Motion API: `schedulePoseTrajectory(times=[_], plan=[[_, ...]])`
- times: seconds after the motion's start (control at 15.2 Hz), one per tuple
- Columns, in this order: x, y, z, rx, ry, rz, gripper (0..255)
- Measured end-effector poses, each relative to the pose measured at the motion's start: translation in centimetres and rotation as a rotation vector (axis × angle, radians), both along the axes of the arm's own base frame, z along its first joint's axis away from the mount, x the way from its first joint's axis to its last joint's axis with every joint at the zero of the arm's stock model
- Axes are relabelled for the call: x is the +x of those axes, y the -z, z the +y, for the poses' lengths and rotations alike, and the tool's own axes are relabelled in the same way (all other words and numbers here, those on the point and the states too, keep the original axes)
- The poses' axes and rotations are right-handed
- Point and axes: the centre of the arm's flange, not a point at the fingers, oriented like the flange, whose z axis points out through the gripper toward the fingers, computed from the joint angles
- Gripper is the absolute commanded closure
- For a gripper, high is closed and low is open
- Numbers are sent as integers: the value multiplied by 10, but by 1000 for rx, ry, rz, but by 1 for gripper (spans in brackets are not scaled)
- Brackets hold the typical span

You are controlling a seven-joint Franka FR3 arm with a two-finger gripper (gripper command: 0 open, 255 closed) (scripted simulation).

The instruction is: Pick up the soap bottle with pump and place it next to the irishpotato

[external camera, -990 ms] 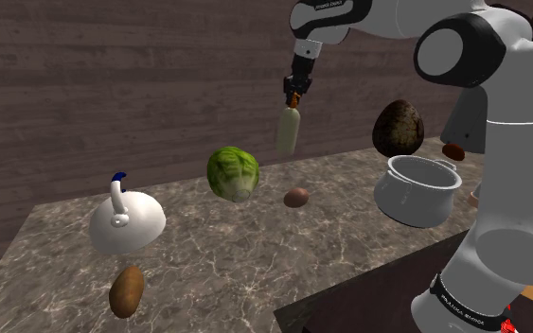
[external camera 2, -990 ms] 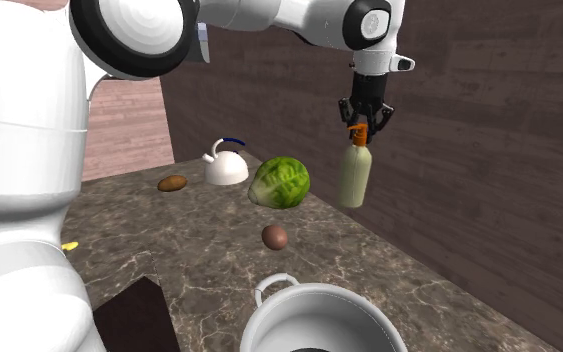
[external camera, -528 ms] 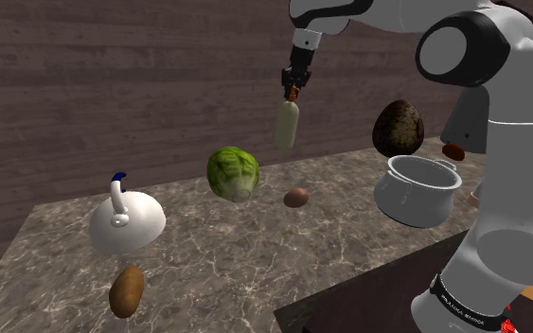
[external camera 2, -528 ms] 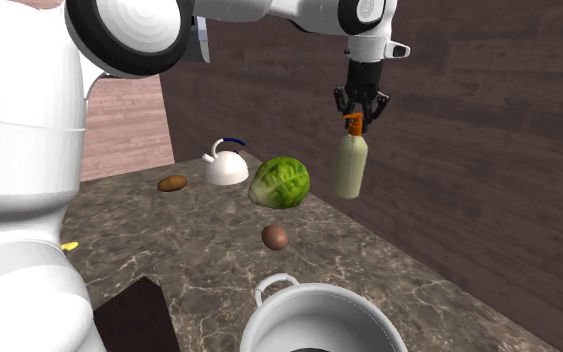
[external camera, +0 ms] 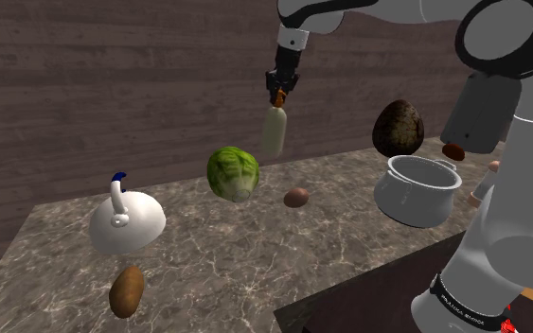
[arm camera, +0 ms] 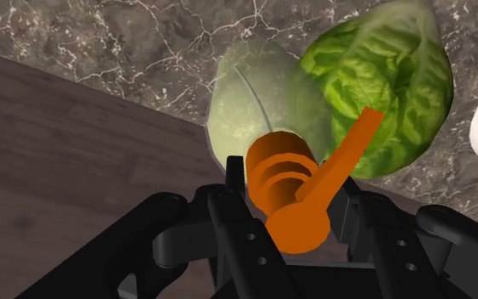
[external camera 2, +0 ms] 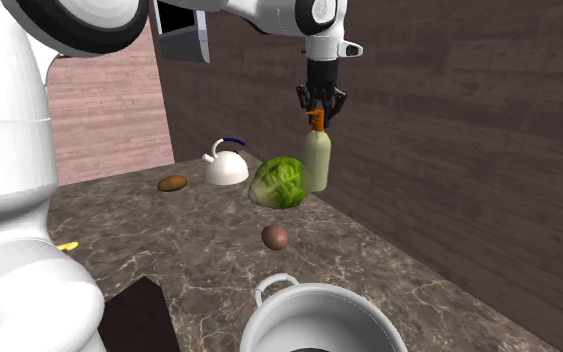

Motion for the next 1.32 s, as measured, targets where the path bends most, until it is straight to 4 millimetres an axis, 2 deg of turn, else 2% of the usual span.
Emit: schedulePoseTrajectory(times=[1.32], plan=[[-44, -1, 261, -1, 0, 0, 255]])
